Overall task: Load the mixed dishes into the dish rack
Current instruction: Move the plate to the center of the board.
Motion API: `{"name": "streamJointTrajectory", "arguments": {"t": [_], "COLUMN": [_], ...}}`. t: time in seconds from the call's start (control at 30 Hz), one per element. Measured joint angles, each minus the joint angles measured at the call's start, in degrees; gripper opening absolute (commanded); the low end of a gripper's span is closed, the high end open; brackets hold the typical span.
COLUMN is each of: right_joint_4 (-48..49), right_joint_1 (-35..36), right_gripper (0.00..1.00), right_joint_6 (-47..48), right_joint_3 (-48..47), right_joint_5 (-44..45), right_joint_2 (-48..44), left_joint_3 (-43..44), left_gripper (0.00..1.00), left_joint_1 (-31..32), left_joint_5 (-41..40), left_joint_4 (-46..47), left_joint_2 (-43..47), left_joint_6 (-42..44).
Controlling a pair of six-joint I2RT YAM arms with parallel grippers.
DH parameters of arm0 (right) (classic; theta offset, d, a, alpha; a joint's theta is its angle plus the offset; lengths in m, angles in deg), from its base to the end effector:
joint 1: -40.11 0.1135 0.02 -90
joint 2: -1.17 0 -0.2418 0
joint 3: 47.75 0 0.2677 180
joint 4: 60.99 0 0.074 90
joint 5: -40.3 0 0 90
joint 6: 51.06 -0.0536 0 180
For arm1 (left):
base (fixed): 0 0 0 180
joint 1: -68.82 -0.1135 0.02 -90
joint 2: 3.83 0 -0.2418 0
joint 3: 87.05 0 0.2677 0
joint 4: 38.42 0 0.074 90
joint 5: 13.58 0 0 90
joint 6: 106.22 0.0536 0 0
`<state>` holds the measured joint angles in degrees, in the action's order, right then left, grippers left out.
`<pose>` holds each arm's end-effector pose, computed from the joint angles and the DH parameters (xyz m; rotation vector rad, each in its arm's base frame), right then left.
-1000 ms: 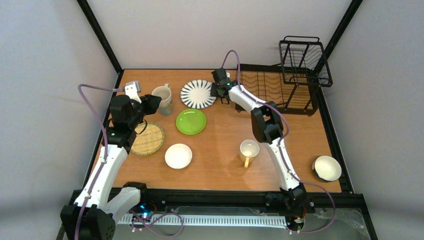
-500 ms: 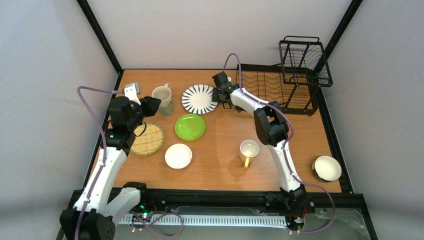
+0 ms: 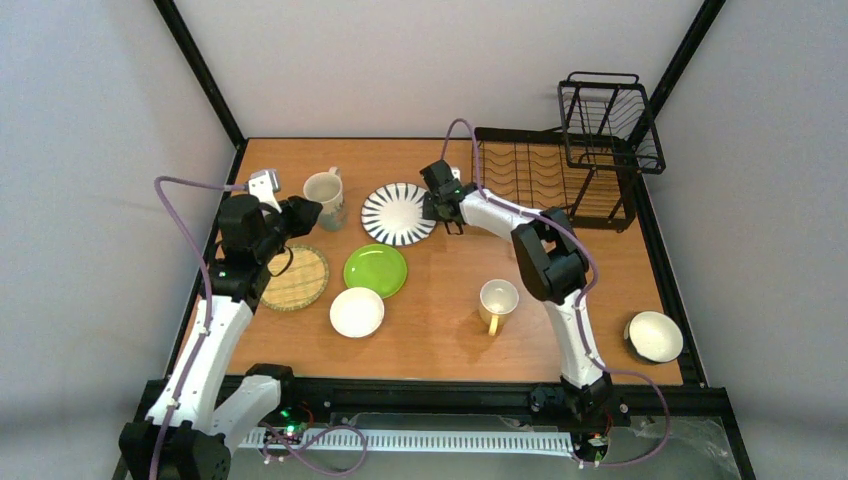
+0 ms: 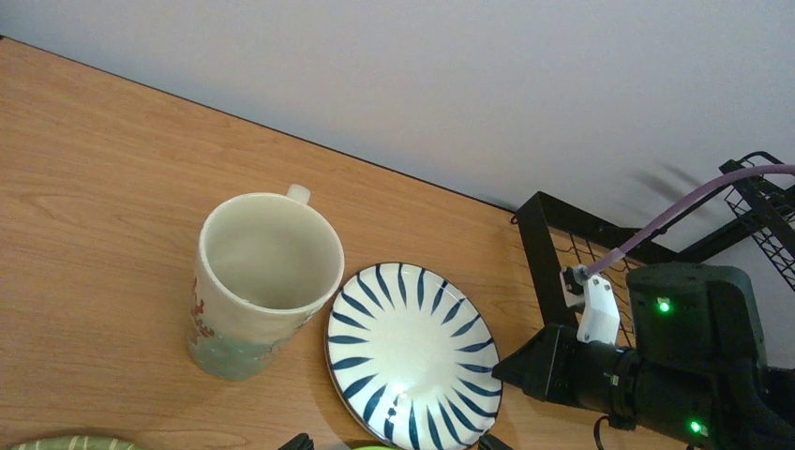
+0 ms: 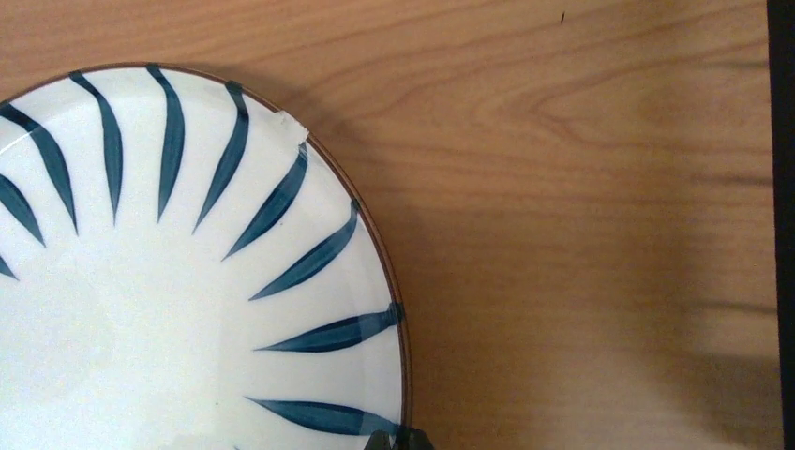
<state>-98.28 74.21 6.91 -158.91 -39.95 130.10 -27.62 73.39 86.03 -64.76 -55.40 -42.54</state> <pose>0.4187 0.2725 0.1159 0.0222 2.5301 0.2535 0.2537 -0.0293 0.2993 -0.2480 1.9070 -0.5237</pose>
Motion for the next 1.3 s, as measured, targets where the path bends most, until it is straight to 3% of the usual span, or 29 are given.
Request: {"name": "streamJointTrajectory", "arguments": {"t": [0.77, 1.3], "right_joint_4": [3.3, 2.49], "right_joint_1": [8.44, 6.34], "right_gripper": [0.02, 0.02], "right_joint_6": [-1.9, -2.54], "right_joint_3": [11.82, 15.06], "right_joint_5": [6.08, 7.85], "right_joint_2": [-7.08, -9.64], "left_joint_3": [0.94, 1.77], "left_gripper": [1.0, 1.0], "left_joint_1": [0.0, 0.0], "left_joint_5": [0.0, 0.0], "left_joint_4": [-3.48, -4.46], "left_joint_2": [0.07, 0.07], "left_joint_6": [-1.25, -1.18]}}
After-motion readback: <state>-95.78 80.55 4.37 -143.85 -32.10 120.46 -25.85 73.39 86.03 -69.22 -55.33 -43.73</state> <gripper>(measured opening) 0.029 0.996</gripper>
